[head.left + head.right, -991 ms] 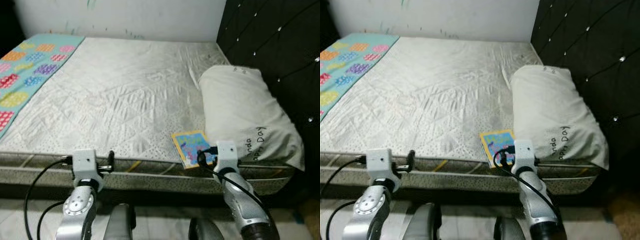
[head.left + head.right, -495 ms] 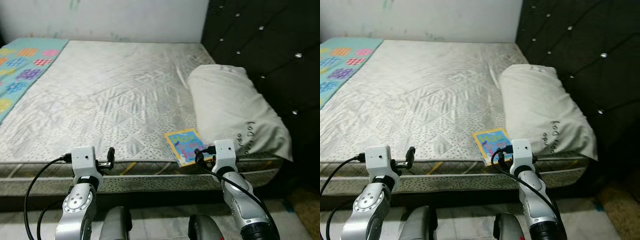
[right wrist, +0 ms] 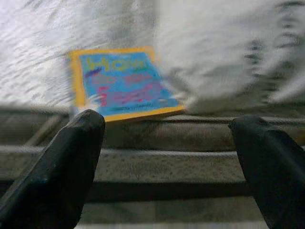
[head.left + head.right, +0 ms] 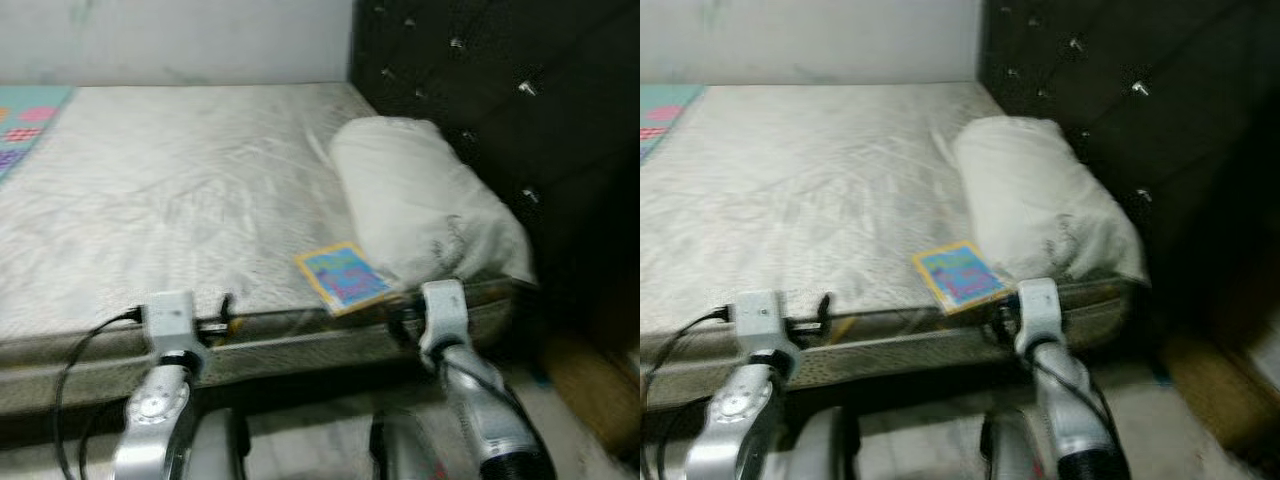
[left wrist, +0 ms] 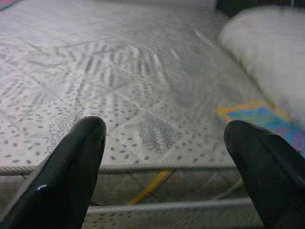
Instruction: Clean up the room
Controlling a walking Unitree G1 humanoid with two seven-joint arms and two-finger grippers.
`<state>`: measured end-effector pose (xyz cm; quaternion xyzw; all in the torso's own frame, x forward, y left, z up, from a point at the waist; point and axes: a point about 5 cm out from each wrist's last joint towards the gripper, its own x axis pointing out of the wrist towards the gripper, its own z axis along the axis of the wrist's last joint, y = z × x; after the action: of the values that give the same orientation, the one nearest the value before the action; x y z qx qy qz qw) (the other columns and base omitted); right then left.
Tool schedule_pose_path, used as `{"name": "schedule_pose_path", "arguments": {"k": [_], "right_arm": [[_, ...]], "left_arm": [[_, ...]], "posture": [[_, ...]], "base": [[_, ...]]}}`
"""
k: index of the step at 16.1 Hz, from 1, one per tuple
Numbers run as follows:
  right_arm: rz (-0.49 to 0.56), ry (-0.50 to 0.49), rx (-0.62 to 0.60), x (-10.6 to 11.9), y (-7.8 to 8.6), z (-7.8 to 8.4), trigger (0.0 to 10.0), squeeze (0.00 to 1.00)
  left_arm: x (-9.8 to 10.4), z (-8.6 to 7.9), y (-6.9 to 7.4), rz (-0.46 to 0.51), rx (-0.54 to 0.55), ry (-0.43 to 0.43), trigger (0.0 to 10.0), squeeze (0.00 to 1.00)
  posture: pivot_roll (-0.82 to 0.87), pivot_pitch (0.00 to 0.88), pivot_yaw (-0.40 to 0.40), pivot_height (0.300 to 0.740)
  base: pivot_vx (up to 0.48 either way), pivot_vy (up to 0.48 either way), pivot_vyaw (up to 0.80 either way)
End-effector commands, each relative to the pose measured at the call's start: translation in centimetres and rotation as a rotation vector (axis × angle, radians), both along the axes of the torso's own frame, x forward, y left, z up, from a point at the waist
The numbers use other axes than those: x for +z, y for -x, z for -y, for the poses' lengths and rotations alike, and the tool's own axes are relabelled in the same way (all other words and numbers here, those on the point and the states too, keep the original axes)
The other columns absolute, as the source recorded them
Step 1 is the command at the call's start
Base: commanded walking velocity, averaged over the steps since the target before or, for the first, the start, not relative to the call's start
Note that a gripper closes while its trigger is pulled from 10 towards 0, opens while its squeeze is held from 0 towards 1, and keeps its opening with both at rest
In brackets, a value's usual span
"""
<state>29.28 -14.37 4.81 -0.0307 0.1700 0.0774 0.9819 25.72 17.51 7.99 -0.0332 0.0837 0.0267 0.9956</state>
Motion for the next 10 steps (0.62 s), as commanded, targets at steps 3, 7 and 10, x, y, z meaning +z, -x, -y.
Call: {"name": "schedule_pose_path", "arguments": {"k": [3, 7, 10], "right_arm": [[0.012, 0.046, 0.044, 0.49, -0.38, 0.25, 10.0, 0.0], [0.004, 0.047, 0.056, 0.43, -0.38, 0.26, 10.0, 0.0], [-0.013, 0.061, 0.119, 0.23, -0.16, -0.26, 10.0, 0.0]], "left_arm": [[-0.67, -0.14, 0.28, -0.033, -0.006, 0.007, 10.0, 0.0], [-0.71, -0.08, 0.3, -0.035, -0.005, 0.01, 10.0, 0.0], [-0.8, -0.1, 0.34, -0.04, -0.003, 0.015, 10.0, 0.0]], "posture": [[-0.08, 0.0, -0.019, 0.585], [-0.08, 0.0, -0.021, 0.585], [-0.08, 0.0, -0.022, 0.585]], "base": [[0.397, 0.0, 0.0], [0.399, 0.0, 0.0], [0.375, 0.0, 0.0]]}}
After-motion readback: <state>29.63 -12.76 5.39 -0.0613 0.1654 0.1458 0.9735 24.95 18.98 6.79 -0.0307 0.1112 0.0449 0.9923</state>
